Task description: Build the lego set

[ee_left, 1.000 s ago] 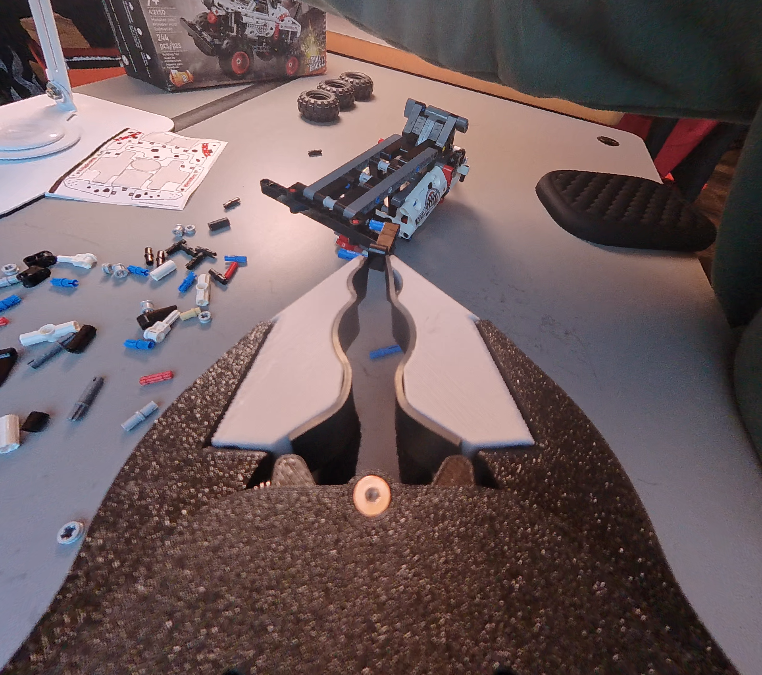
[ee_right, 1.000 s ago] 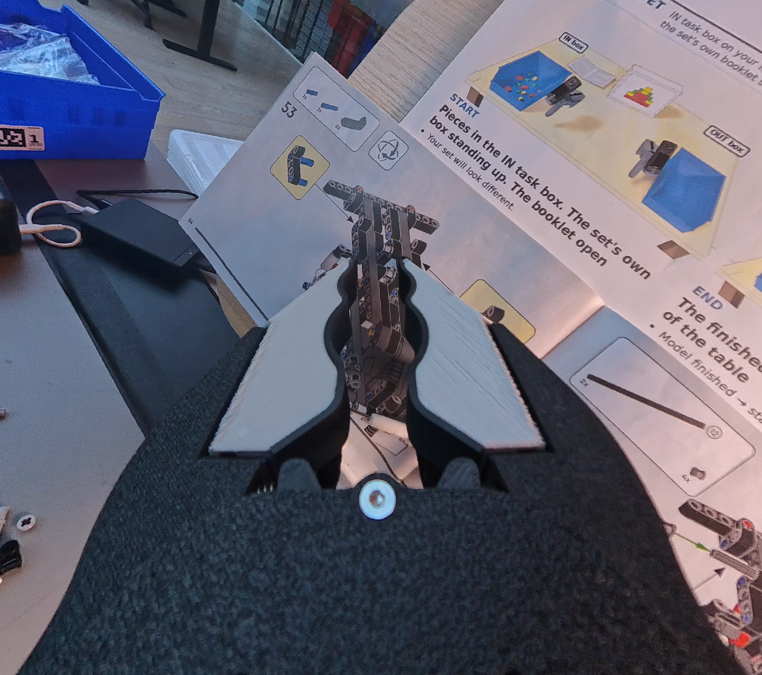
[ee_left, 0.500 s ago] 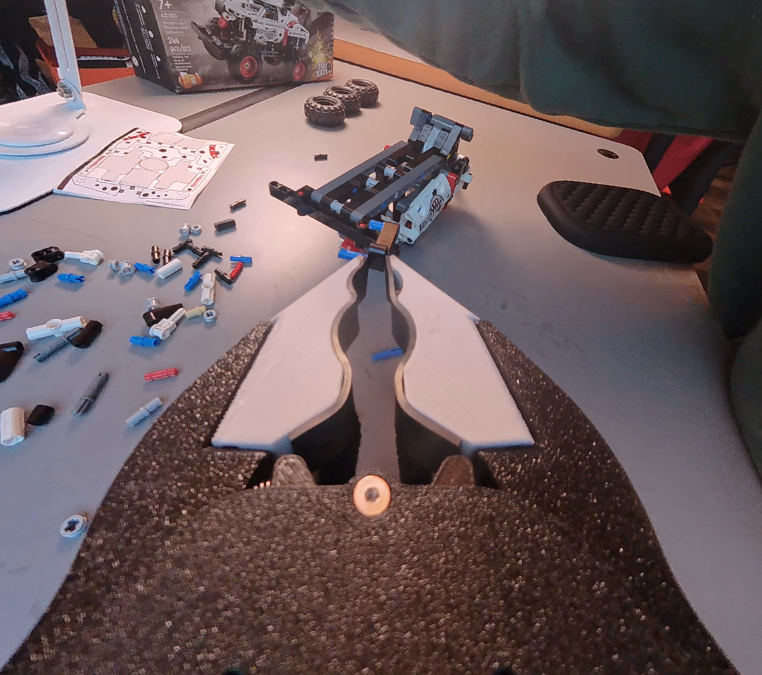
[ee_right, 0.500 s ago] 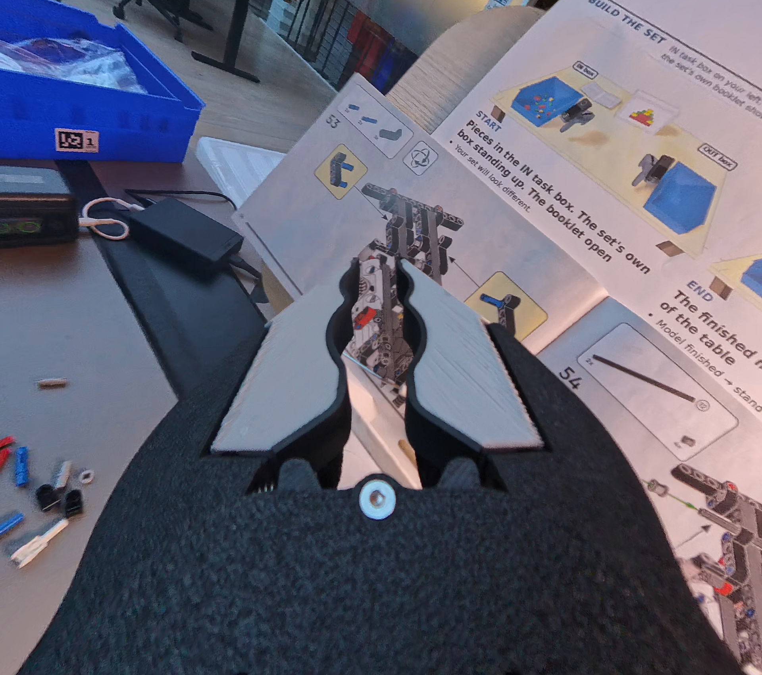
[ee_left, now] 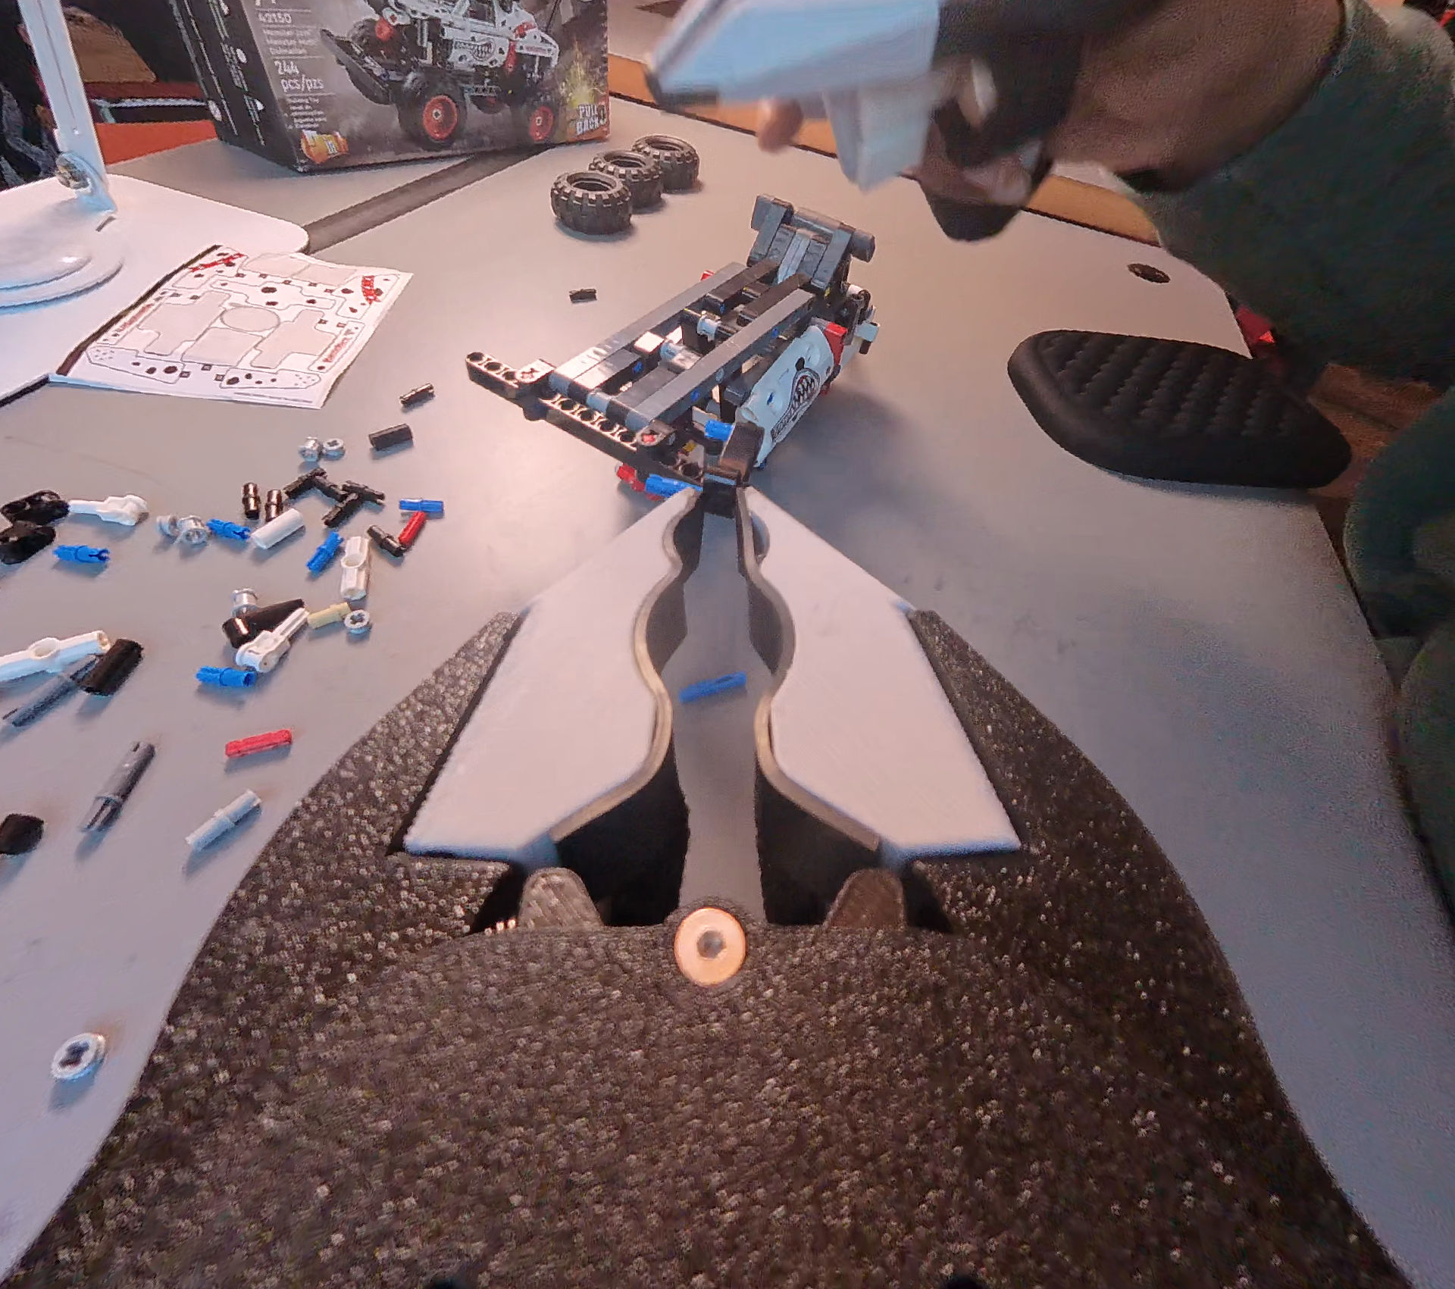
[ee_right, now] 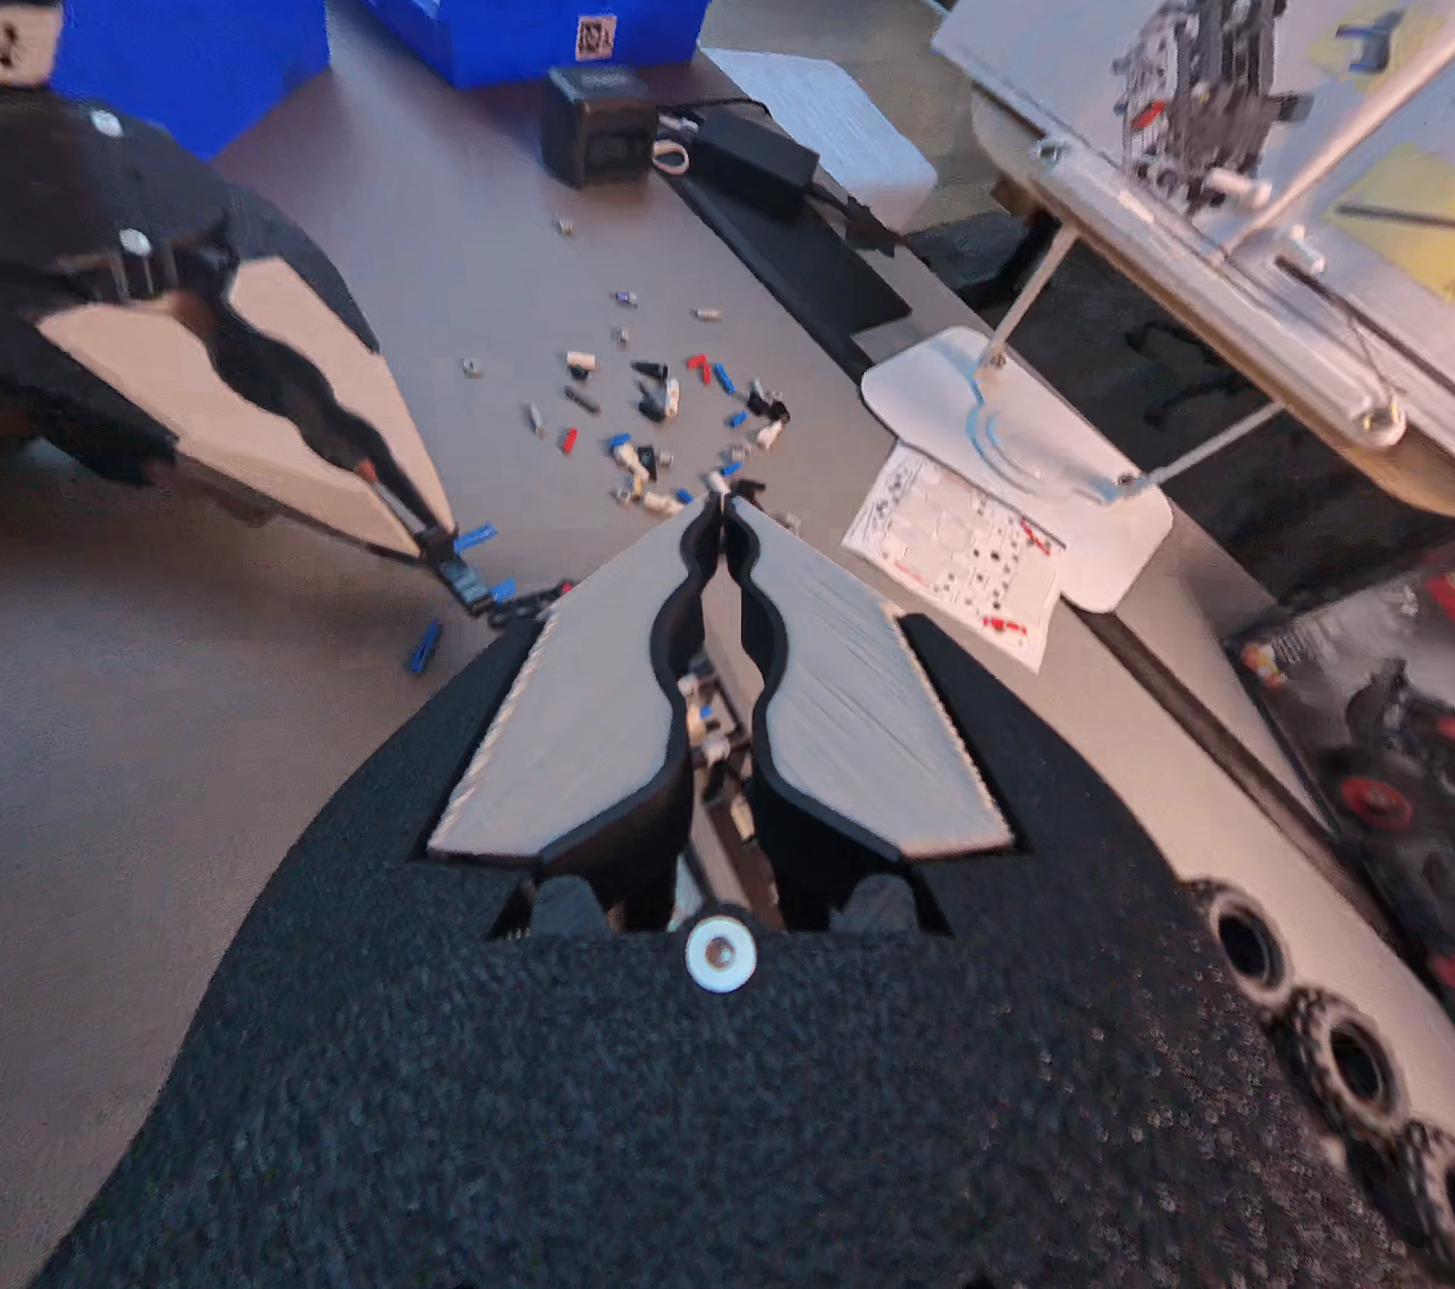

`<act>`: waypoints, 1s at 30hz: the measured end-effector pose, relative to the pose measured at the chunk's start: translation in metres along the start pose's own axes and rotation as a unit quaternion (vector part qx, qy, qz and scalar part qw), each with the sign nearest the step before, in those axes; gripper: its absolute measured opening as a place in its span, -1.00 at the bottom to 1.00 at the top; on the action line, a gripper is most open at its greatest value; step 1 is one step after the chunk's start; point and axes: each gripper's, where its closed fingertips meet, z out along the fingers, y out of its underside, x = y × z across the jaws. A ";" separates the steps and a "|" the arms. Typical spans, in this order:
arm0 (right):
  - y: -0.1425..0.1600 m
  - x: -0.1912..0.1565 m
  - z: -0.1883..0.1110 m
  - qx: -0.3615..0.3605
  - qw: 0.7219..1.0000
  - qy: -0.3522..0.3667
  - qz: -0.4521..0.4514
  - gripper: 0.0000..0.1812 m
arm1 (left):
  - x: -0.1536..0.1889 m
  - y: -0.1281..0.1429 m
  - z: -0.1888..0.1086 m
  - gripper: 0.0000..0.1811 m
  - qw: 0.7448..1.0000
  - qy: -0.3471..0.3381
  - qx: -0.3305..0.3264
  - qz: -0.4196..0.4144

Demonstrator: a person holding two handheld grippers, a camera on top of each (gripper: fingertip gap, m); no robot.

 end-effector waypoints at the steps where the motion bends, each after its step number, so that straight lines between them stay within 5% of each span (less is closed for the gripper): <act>1: 0.017 -0.009 -0.003 -0.017 1.000 0.022 -0.001 -1.00 | 0.002 -0.001 0.001 -0.92 1.000 0.001 0.000 0.003; 5: 0.064 -0.040 0.004 -0.049 0.996 0.079 -0.017 -0.99 | 0.008 0.000 0.002 -0.92 1.000 -0.003 -0.005 0.028; 16: 0.066 -0.052 0.032 -0.030 0.987 0.142 -0.076 -0.98 | 0.009 0.001 0.001 -0.92 0.998 -0.021 -0.014 0.059; 30: 0.071 -0.047 0.025 -0.018 0.985 0.154 -0.074 -0.98 | 0.009 0.004 0.003 -0.92 0.998 -0.019 -0.020 0.059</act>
